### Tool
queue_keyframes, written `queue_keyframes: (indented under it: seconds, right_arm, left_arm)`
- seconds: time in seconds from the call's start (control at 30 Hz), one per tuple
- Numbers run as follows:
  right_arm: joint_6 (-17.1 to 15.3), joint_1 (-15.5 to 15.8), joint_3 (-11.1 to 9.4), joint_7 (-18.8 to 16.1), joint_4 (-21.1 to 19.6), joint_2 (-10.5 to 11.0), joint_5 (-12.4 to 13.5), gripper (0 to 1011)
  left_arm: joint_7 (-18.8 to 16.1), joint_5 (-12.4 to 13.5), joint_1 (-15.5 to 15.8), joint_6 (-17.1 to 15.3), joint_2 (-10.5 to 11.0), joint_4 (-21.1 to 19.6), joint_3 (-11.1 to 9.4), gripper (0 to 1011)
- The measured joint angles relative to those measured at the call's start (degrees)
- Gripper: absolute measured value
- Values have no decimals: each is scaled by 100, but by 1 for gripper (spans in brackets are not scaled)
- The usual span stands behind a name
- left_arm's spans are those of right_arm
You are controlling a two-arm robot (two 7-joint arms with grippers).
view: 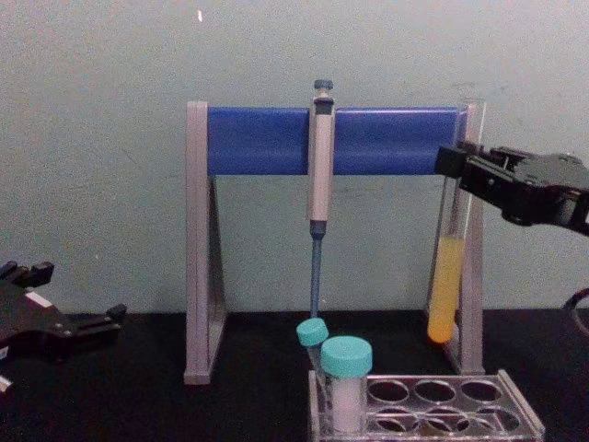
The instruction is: Pick up the test tube from the test tube rack, shake it, then place it back into the test tube rack.
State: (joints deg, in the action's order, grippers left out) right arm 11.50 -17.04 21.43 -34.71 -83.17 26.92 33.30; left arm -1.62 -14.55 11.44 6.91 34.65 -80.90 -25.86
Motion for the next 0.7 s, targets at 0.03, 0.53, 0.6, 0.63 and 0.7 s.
queue_keyframes:
  seconds: [0.03, 0.53, 0.6, 0.63, 0.7]
  right_arm:
    - [20, -6, -8, 3, 35, -22, -23, 232]
    - [51, -221, 148, -466, 220, -117, -33, 232]
    - [23, -238, 187, -585, 216, -83, 10, 232]
    - [-7, -251, 222, -691, 200, -41, 60, 232]
    - [-42, -253, 252, -799, 169, 11, 117, 232]
  left_arm:
    - [0, 0, 0, 0, 0, 0, 0, 1001]
    - [0, 0, 0, 0, 0, 0, 0, 1001]
    - [0, 0, 0, 0, 0, 0, 0, 1001]
    - [0, 0, 0, 0, 0, 0, 0, 1001]
    - [0, 0, 0, 0, 0, 0, 0, 1001]
